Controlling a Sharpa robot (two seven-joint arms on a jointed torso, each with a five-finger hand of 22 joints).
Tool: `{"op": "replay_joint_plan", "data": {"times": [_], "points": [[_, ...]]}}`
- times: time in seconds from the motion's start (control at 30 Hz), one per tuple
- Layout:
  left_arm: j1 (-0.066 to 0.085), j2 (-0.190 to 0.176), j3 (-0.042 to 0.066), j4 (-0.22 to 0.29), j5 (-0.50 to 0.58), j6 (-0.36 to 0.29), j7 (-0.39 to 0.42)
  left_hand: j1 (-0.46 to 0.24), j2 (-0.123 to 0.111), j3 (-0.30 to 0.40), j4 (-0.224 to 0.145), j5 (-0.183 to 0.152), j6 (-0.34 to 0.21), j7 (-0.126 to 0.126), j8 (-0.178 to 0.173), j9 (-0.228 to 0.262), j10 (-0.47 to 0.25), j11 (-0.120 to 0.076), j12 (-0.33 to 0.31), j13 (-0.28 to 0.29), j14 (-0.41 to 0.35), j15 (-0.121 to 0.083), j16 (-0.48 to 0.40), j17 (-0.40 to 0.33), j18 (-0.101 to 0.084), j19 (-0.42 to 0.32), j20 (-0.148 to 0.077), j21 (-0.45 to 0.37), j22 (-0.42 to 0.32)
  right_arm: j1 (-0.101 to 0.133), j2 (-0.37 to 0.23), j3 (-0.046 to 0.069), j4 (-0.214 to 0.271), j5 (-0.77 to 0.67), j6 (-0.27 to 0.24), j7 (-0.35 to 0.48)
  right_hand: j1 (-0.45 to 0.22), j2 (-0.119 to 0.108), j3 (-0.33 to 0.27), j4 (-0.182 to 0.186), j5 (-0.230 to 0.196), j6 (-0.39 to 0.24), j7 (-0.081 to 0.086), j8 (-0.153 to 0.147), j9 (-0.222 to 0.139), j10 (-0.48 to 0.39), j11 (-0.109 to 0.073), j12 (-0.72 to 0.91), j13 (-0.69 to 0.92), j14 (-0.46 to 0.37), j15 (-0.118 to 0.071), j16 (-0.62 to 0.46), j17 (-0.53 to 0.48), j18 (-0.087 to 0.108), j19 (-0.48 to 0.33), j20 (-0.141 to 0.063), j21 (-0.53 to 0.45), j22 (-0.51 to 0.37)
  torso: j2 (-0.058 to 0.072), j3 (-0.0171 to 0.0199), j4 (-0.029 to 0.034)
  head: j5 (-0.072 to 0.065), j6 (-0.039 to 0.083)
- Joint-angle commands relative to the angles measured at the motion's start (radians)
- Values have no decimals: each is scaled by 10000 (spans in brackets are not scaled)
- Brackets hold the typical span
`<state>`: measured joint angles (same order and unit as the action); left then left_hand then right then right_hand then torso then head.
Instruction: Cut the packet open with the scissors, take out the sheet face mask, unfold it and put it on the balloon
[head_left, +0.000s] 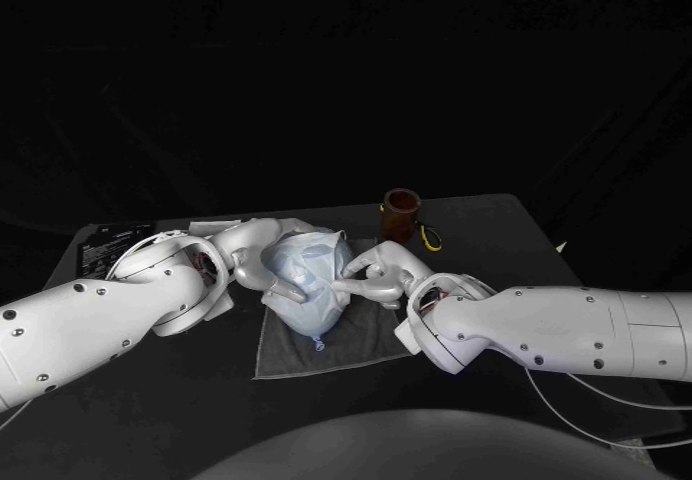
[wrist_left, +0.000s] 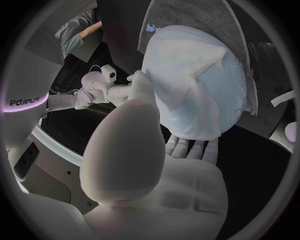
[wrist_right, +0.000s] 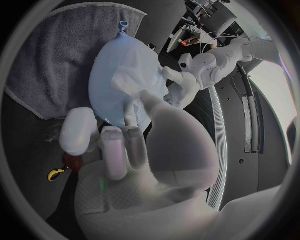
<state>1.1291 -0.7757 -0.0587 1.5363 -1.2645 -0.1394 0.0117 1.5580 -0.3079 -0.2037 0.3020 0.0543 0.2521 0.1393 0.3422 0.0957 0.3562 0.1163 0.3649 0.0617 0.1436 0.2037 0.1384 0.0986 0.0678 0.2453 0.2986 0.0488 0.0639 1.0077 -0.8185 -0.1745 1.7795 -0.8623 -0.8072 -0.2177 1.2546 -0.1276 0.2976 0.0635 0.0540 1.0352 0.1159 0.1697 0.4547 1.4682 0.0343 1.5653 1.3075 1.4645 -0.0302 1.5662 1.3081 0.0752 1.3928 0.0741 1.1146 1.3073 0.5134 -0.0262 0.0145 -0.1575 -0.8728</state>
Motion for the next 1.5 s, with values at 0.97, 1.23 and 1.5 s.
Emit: {"op": "replay_joint_plan", "data": {"times": [0.97, 1.23, 1.5], "points": [[2, -5, -43, 29, 24, 499, -175, 88, 40, 80, 3, 42, 151, 217, 24, 27, 252, 78, 93, 13, 163, -28, 88, 43, -99, 163, -19, 91, 16, 11, 35, 38, -86, 352, -1249, 1122, 788, 446, 1543, -1095, -53, 1213, -627, 958, 534, 1026, -535, 55, 2633, 1063, -428, 46, 2627, 86, 131, -386, 287, 1510, -3, 10, -3, -14, 2], [5, -14, -45, -7, 24, 513, -219, 96, 43, 95, 3, 43, 159, 226, 20, 27, 278, 83, 96, 13, 178, -28, 91, 46, -99, 178, -20, 95, 16, 12, -380, 55, 133, 646, -884, 1094, 655, 402, 1618, -1099, -53, 1193, -647, 991, 562, 1026, -547, 55, 2633, 1063, -436, 46, 2627, 106, 85, -382, 185, 1483, -10, 15, -9, 5, 2], [7, -10, -48, -47, 24, 524, -268, 96, 43, 95, 3, 43, 159, 226, 20, 27, 278, 83, 96, 13, 178, -28, 91, 46, -99, 178, -20, 95, 16, 18, -618, 61, 197, 905, -134, 836, 543, 374, 1663, -1087, -53, 1177, -673, 1020, 585, 1026, -565, 55, 2633, 1063, -447, 46, 2627, 124, 42, -383, 93, 1458, -3, 10, -7, -15, 2]]}}
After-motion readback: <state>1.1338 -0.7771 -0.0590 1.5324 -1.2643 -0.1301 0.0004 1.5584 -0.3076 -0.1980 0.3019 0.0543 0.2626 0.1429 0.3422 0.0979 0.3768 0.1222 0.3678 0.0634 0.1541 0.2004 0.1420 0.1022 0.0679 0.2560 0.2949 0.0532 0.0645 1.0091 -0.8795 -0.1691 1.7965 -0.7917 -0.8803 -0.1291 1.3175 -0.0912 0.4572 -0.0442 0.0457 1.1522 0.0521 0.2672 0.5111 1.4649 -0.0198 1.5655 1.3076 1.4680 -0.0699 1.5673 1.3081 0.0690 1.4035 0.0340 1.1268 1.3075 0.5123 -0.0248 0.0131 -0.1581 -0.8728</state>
